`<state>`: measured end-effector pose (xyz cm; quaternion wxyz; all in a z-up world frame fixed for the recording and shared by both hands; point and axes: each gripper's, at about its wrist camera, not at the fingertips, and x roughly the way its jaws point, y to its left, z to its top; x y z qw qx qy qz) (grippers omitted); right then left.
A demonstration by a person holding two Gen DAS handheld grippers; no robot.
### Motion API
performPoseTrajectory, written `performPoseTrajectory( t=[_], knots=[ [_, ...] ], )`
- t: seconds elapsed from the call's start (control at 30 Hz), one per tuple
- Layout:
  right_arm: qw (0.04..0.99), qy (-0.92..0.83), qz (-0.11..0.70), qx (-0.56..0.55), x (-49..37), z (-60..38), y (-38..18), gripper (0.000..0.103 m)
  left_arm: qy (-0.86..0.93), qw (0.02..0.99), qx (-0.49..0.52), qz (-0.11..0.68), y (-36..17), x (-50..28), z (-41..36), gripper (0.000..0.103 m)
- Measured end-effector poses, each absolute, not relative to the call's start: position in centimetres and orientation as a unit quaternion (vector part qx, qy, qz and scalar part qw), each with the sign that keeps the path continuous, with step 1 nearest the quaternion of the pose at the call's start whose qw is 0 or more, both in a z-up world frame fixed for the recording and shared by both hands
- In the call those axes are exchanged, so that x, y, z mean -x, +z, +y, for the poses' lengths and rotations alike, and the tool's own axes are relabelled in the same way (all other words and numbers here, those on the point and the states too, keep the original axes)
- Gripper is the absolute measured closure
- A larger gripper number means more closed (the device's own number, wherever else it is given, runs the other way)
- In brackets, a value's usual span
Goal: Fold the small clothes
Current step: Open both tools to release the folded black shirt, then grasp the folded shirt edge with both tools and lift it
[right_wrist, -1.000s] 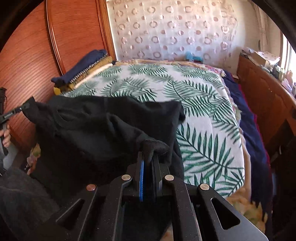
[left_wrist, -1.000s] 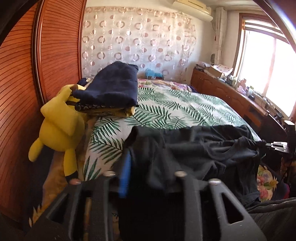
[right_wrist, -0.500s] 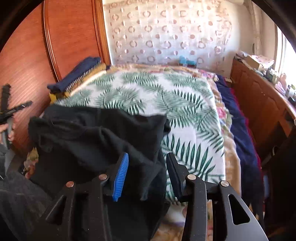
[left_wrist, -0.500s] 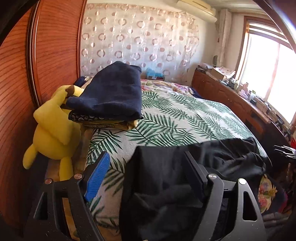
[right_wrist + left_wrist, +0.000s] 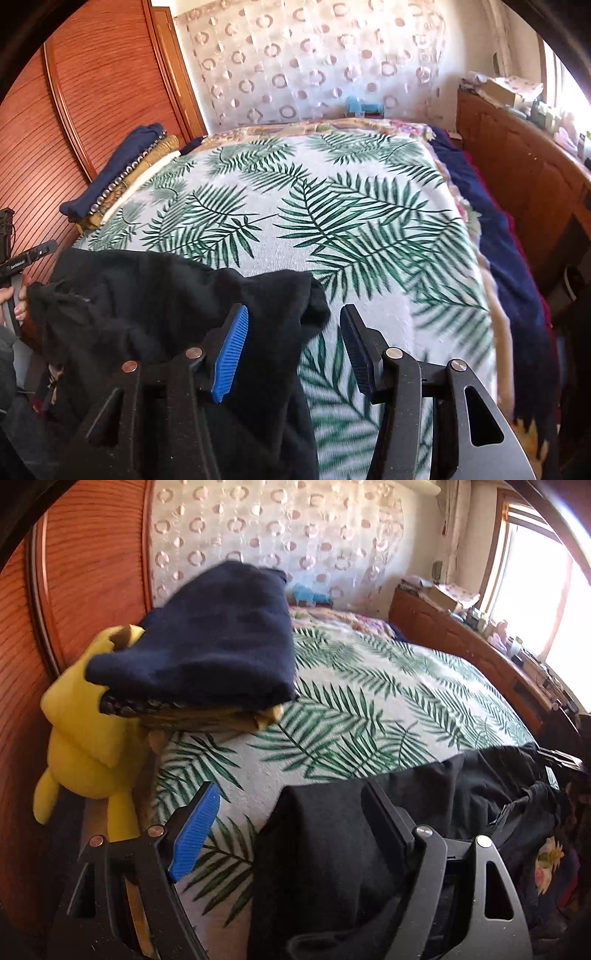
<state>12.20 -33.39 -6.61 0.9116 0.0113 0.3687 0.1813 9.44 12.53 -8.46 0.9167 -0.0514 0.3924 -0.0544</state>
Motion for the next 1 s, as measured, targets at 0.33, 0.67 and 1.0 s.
performPoseTrajectory(
  t=[0.33, 0.67, 1.0],
  knots=[
    [0.904, 0.183, 0.386, 0.030, -15.4, -31.7, -7.5, 0.049, -0.086, 0.898, 0.083, 0.424, -9.8, -10.4, 13.0, 0.048],
    [0.904, 0.181, 0.387, 0.029, -16.2, -31.8, -7.9, 0.049, -0.084, 0.890, 0.062, 0.444, -10.9, -10.3, 12.1, 0.062],
    [0.902, 0.182, 0.388, 0.053, -16.5, -31.0, -8.0, 0.050, -0.080, 0.890, 0.029, 0.449, -11.0, -10.6, 11.3, 0.083]
  ],
)
